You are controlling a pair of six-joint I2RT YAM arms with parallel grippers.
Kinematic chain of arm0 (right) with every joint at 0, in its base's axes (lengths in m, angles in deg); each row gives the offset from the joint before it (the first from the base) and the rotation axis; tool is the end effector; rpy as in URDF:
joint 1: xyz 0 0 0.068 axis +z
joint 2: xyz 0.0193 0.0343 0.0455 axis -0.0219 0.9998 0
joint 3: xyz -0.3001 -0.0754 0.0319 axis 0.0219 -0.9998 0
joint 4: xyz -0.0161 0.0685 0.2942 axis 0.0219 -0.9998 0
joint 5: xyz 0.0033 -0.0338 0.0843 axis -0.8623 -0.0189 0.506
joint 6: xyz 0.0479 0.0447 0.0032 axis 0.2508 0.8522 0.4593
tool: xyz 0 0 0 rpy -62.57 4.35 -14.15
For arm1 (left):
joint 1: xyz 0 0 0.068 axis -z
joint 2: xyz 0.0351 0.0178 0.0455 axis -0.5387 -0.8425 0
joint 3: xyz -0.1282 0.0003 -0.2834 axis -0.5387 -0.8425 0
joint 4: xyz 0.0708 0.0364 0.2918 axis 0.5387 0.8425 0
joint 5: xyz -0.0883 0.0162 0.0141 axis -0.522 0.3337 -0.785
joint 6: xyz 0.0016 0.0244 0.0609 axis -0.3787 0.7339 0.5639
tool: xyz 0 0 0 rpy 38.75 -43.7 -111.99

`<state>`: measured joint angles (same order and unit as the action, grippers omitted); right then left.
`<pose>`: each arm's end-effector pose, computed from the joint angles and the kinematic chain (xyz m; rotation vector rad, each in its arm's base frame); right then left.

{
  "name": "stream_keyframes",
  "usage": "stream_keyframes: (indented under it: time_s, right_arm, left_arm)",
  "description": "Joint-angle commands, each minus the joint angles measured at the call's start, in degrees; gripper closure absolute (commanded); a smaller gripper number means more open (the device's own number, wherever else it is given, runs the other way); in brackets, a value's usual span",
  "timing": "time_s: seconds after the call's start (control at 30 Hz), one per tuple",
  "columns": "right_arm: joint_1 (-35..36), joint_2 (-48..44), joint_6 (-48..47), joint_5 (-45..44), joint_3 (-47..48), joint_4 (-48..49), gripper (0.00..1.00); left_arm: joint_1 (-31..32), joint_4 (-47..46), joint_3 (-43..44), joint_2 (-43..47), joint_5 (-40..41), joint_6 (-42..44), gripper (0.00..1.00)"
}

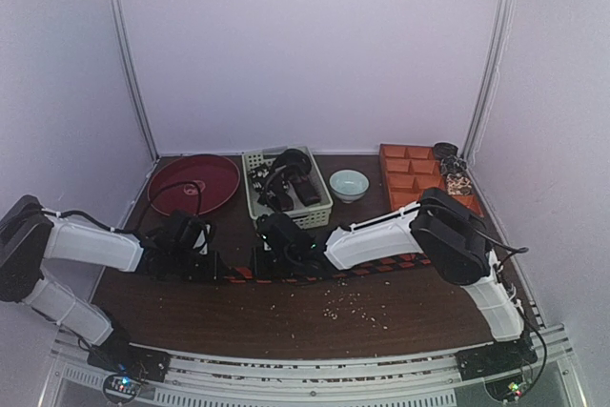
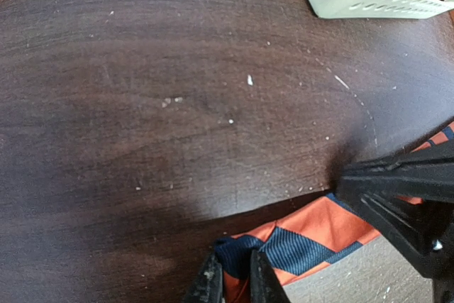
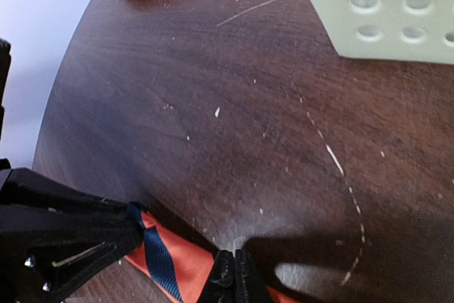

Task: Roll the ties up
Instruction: Fold the tie at the center of the board.

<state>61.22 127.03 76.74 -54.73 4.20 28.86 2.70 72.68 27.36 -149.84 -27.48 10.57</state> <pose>0.2683 0.5208 0.1170 -0.3599 2.3804 1.0740 0.2192 -0.1585 0.1215 -0.1020 2.6073 -0.5848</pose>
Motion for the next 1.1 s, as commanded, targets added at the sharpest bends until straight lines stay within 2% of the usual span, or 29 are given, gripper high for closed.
stream_keyframes:
  time_s: [0.0,0.17,0.57,0.73,1.07]
  right_arm:
    - [0.94,2.34,0.90,0.76,3.10,-2.96,0.95]
    - [1.24,2.52,1.27,-1.45,1.71,-5.54,0.96]
    - [1.33,-3.93,-1.30,-2.48,1.59,-6.08,0.95]
    - [2.21,-2.40,-1.17,0.48,2.50,-5.05,0.95]
    - [2.80,-0.22,0.75,0.17,0.84,-6.40,0.96]
  left_arm:
    - [-0.39,-0.22,0.07,0.47,0.06,0.97,0.87]
    - [-0.34,-0.16,0.24,2.98,-1.35,1.38,1.00]
    - [-0.38,3.84,2.06,2.51,0.25,2.95,1.00]
    - [-0.37,3.62,2.18,2.35,0.00,2.81,1.00]
    - [-0.39,3.70,2.71,3.41,-0.94,2.41,1.00]
